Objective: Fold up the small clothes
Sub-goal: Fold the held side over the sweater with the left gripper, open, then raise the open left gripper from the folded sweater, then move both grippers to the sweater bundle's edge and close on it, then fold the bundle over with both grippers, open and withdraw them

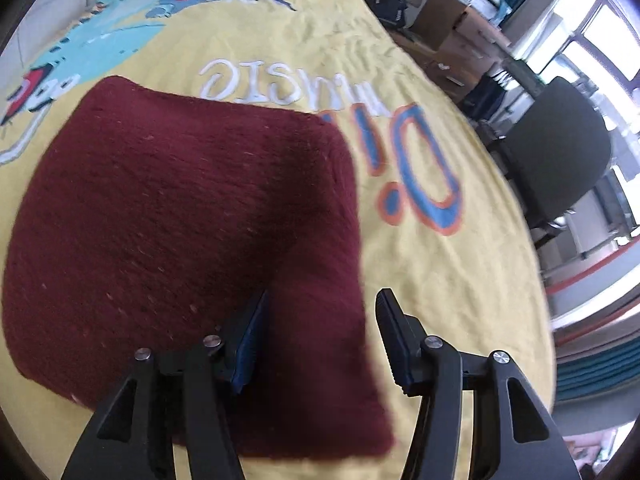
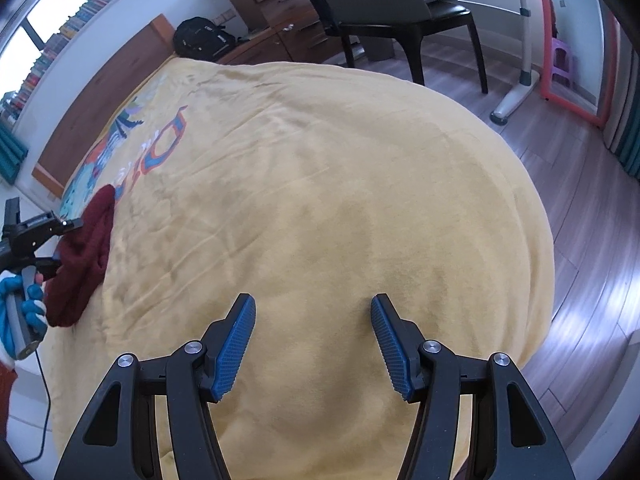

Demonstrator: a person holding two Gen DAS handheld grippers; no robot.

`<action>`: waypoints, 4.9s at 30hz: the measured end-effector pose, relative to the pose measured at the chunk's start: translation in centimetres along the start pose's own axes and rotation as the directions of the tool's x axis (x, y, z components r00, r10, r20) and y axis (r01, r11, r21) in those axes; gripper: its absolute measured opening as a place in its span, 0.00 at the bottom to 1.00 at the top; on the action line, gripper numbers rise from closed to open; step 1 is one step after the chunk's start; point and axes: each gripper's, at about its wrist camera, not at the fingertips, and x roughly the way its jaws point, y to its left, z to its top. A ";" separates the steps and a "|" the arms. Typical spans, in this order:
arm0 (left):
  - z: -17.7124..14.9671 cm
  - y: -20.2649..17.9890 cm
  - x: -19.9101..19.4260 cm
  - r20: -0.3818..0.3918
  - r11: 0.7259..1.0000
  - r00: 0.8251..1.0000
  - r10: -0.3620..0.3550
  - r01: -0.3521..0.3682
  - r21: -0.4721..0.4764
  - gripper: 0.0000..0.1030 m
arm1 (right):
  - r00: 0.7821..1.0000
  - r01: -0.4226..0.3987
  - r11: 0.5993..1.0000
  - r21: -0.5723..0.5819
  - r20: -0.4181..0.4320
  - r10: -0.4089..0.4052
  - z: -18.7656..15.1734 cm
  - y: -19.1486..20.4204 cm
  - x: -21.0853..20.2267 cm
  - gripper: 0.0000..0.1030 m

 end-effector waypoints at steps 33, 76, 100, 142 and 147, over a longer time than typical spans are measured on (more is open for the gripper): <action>-6.7 10.1 -12.6 0.034 0.985 0.993 -0.112 0.107 0.139 0.49 | 0.997 -0.073 0.972 -0.222 -0.028 0.068 -2.2 13.7 -2.6 0.60; -0.1 14.9 -5.1 0.033 0.969 0.997 -0.071 0.061 0.241 0.58 | 0.927 -0.365 0.807 -0.463 -0.266 0.266 4.3 38.5 16.6 0.60; 5.5 21.1 -0.9 -0.063 0.991 0.990 -0.123 0.126 0.046 0.79 | 0.833 -0.453 0.788 -0.416 -0.513 0.208 7.0 39.4 24.3 0.74; -1.7 29.8 -12.3 0.105 0.999 0.994 -0.026 0.031 -0.038 0.62 | 0.892 -0.415 0.794 -0.443 -0.370 0.260 2.8 40.1 18.1 0.69; -3.0 28.4 -15.1 0.148 0.998 0.988 0.051 -0.048 -0.027 0.62 | 0.936 -0.317 0.826 -0.466 -0.294 0.194 1.9 40.3 15.6 0.69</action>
